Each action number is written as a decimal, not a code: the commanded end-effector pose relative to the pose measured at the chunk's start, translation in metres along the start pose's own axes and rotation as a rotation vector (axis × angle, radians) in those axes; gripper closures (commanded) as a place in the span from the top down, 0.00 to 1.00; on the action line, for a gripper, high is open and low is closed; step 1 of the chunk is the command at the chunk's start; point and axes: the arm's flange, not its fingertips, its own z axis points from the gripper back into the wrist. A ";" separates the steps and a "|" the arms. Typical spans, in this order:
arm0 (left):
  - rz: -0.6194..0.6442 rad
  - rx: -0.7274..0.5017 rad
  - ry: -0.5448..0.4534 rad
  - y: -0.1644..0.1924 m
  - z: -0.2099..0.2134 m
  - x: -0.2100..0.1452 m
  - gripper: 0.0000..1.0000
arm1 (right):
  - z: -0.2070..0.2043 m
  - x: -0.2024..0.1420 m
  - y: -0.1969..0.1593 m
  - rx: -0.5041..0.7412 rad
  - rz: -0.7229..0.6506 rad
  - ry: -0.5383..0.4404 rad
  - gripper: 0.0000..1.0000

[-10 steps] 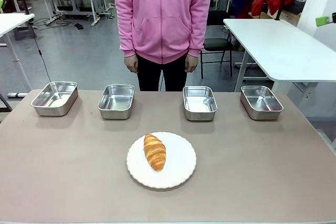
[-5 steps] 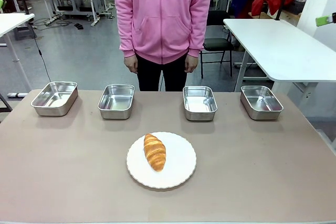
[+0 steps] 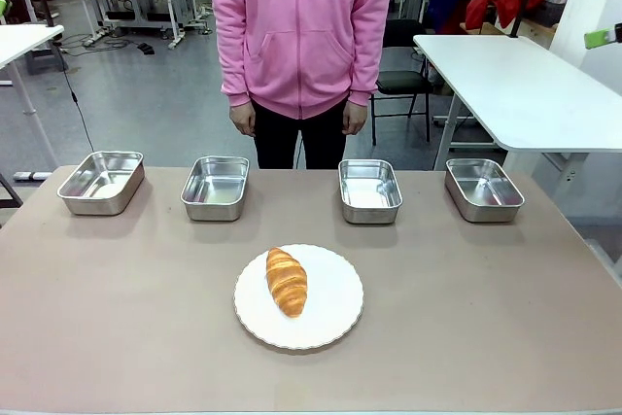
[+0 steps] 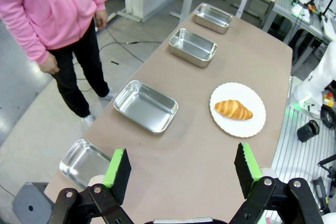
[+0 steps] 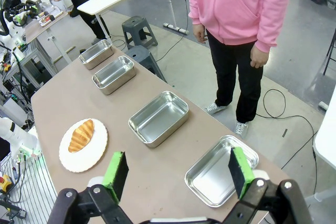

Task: Place the bread in the container.
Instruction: Place the Butter Roll into the Airtight Container indicated by the human.

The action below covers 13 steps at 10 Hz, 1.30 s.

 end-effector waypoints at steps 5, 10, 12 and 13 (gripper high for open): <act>-0.009 -0.002 -0.003 -0.002 0.000 0.000 1.00 | -0.001 0.001 0.002 0.000 0.005 -0.007 1.00; -0.009 -0.002 -0.003 -0.002 0.000 0.000 1.00 | -0.001 0.001 0.002 0.000 0.005 -0.007 1.00; -0.009 -0.002 -0.003 -0.002 0.000 0.000 1.00 | -0.001 0.001 0.002 0.000 0.005 -0.007 1.00; -0.009 -0.002 -0.003 -0.002 0.000 0.000 1.00 | -0.001 0.001 0.002 0.000 0.005 -0.007 1.00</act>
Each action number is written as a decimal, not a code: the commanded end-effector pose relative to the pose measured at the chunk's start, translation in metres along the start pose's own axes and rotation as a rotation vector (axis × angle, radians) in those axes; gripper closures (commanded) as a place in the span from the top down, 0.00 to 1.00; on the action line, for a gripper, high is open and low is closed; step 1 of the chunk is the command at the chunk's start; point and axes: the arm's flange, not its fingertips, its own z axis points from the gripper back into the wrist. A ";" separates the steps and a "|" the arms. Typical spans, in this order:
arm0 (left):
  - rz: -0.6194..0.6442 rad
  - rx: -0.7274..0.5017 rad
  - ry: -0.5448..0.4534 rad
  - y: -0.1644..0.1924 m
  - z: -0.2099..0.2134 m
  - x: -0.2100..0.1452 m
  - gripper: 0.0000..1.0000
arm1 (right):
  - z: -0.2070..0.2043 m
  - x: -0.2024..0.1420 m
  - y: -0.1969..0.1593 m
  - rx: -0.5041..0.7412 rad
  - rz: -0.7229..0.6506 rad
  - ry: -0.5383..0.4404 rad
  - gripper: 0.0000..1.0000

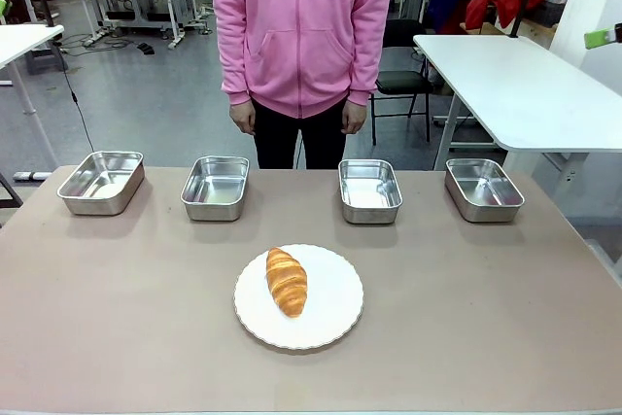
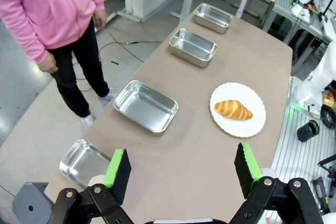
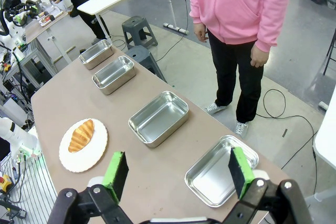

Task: Place the bread in the container.
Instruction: Place the Butter Roll into the Airtight Container indicated by the human.

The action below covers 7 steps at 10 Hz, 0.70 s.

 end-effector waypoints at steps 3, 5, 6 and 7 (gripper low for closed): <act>-0.009 -0.002 -0.003 -0.002 0.000 0.000 1.00 | -0.001 0.001 0.002 0.000 0.005 -0.007 1.00; -0.009 -0.002 -0.003 -0.002 0.000 0.000 1.00 | -0.001 0.001 0.002 0.000 0.005 -0.007 1.00; -0.009 -0.002 -0.003 -0.002 0.000 0.000 1.00 | -0.001 0.001 0.002 0.000 0.005 -0.007 1.00; -0.009 -0.002 -0.003 -0.002 0.000 0.000 1.00 | -0.001 0.001 0.002 0.000 0.005 -0.007 1.00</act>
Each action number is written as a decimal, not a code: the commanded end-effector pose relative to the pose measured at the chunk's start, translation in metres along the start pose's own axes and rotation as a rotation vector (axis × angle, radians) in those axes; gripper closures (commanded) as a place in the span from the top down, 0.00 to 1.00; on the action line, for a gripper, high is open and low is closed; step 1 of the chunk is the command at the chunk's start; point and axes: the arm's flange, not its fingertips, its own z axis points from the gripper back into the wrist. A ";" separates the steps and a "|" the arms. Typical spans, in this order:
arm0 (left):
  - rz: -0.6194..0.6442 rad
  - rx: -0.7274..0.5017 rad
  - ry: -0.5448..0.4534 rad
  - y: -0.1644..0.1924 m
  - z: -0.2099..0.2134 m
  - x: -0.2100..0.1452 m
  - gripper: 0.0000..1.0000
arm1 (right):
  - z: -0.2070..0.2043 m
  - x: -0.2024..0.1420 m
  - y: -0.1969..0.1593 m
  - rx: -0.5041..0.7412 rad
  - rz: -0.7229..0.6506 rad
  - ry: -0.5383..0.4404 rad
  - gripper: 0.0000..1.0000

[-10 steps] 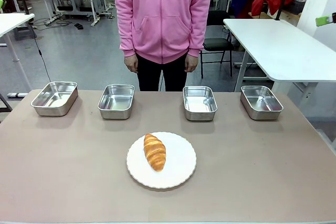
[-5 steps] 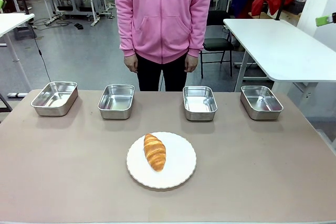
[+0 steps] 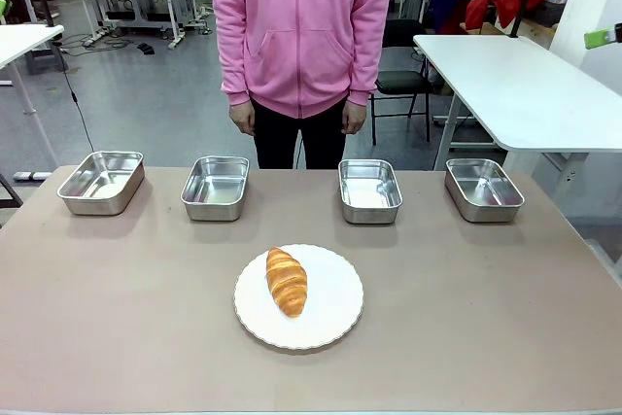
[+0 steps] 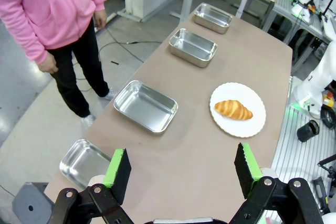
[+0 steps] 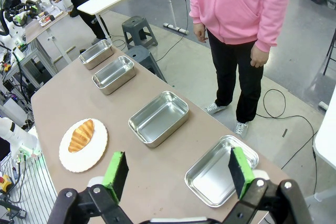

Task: Place the bread in the container.
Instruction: Place the Butter Roll into the Airtight Container indicated by the human.

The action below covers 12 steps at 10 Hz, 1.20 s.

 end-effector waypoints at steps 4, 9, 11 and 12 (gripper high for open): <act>-0.009 -0.002 -0.003 -0.002 0.000 0.000 1.00 | -0.001 0.001 0.002 0.000 0.005 -0.007 1.00; -0.009 -0.002 -0.003 -0.002 0.000 0.000 1.00 | -0.001 0.001 0.002 0.000 0.005 -0.007 1.00; -0.009 -0.002 -0.003 -0.002 0.000 0.000 1.00 | -0.001 0.001 0.002 0.000 0.005 -0.007 1.00; -0.009 -0.002 -0.003 -0.002 0.000 0.000 1.00 | -0.001 0.001 0.002 0.000 0.005 -0.007 1.00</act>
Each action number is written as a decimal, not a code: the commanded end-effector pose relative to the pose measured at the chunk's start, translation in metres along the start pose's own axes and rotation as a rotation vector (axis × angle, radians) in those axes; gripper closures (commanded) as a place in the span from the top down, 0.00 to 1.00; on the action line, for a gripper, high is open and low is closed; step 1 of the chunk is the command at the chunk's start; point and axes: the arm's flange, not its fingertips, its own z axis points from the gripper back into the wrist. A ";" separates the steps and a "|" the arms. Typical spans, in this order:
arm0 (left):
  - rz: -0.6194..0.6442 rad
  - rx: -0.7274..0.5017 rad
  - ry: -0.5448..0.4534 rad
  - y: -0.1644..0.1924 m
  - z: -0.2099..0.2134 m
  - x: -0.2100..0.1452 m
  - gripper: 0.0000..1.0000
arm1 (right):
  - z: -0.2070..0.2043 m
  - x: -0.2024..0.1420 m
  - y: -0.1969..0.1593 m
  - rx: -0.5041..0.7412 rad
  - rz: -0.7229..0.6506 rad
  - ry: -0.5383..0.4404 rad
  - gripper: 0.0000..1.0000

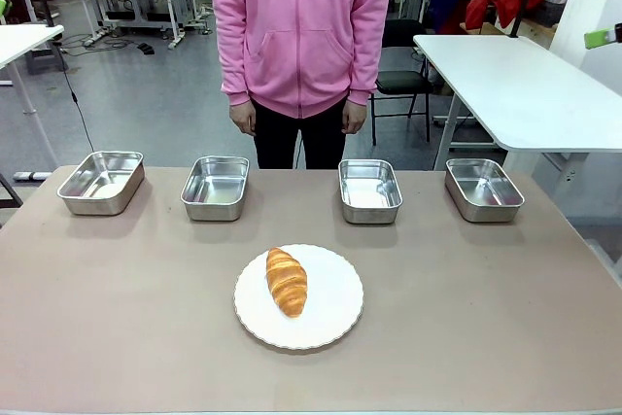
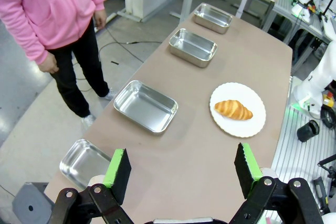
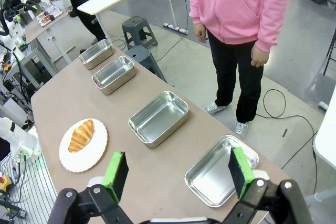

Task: Place the bread in the container.
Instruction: Place the Butter Roll into the Airtight Container indicated by the human.

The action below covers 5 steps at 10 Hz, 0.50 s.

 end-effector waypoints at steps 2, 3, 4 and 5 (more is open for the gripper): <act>-0.009 -0.002 -0.003 -0.002 0.000 0.000 1.00 | -0.001 0.001 0.002 0.000 0.005 -0.007 1.00; -0.009 -0.002 -0.003 -0.002 0.000 0.000 1.00 | -0.001 0.001 0.002 0.000 0.005 -0.007 1.00; -0.009 -0.002 -0.003 -0.002 0.000 0.000 1.00 | -0.001 0.001 0.002 0.000 0.005 -0.007 1.00; -0.009 -0.002 -0.003 -0.002 0.000 0.000 1.00 | -0.001 0.001 0.002 0.000 0.005 -0.007 1.00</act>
